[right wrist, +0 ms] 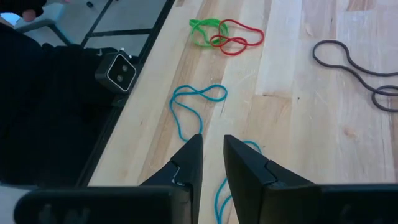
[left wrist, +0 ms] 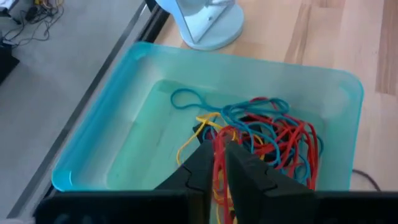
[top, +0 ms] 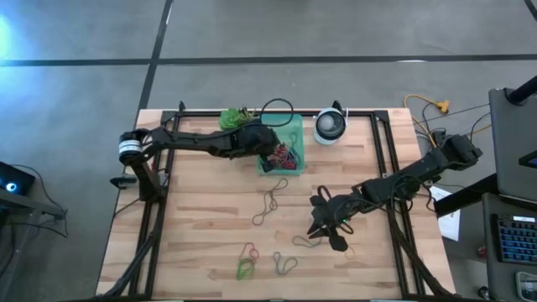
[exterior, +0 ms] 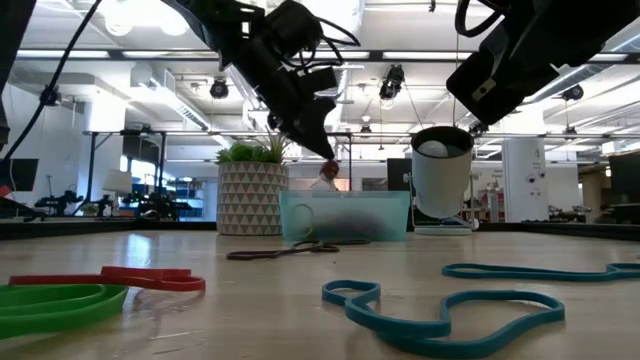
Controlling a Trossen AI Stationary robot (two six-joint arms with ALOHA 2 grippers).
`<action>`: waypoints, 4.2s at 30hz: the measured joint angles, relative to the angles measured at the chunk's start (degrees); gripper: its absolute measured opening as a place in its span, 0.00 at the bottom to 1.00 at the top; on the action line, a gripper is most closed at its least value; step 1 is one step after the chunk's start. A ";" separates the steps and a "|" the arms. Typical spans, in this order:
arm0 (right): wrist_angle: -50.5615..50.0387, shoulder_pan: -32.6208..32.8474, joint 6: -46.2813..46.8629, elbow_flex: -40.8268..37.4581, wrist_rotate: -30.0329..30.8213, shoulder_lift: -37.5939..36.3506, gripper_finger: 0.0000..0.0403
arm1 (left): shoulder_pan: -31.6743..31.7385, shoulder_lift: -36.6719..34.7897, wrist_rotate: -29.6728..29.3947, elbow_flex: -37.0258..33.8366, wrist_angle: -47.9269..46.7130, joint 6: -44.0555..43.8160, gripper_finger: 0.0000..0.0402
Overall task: Pick and place rubber bands into bin
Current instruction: Put the red rubber band into the green bin, then put the violet rubber band into the green bin
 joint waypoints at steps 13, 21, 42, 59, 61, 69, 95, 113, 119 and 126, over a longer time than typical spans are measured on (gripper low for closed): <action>-0.45 0.00 0.01 -0.36 0.55 0.07 0.15 | -2.86 -3.10 5.30 0.02 -8.09 -3.56 0.24; 0.39 0.00 1.34 -0.55 4.55 1.89 0.15 | -15.39 -9.61 6.81 -3.80 -13.58 -4.63 0.24; 12.56 -6.44 -14.56 13.22 16.53 24.66 0.27 | -47.38 -30.89 -10.93 -28.61 11.35 -12.53 0.24; -28.14 -11.41 -27.03 43.30 14.68 41.54 0.35 | -58.58 -36.34 -11.05 -29.27 7.70 -12.00 0.24; -31.86 -12.52 -27.12 46.09 11.82 42.89 0.34 | -58.88 -36.52 -11.08 -29.27 7.71 -12.02 0.24; -34.92 -14.81 -29.57 50.80 6.81 46.96 0.29 | -59.58 -37.51 -11.13 -29.32 5.67 -12.59 0.24; -39.14 -14.04 -27.10 51.66 -0.99 49.73 0.02 | -60.54 -37.79 -11.32 -29.73 5.98 -12.63 0.24; -40.16 -7.58 -29.35 53.31 14.09 35.95 0.02 | -60.54 -37.75 -11.34 -29.94 5.94 -12.72 0.24; -40.95 -5.51 -30.51 52.63 30.33 29.98 0.02 | -60.52 -37.75 -11.36 -30.14 6.12 -12.72 0.24; -40.78 -6.21 -31.74 52.59 46.14 24.64 0.02 | -60.48 -37.75 -11.37 -30.75 6.55 -12.72 0.24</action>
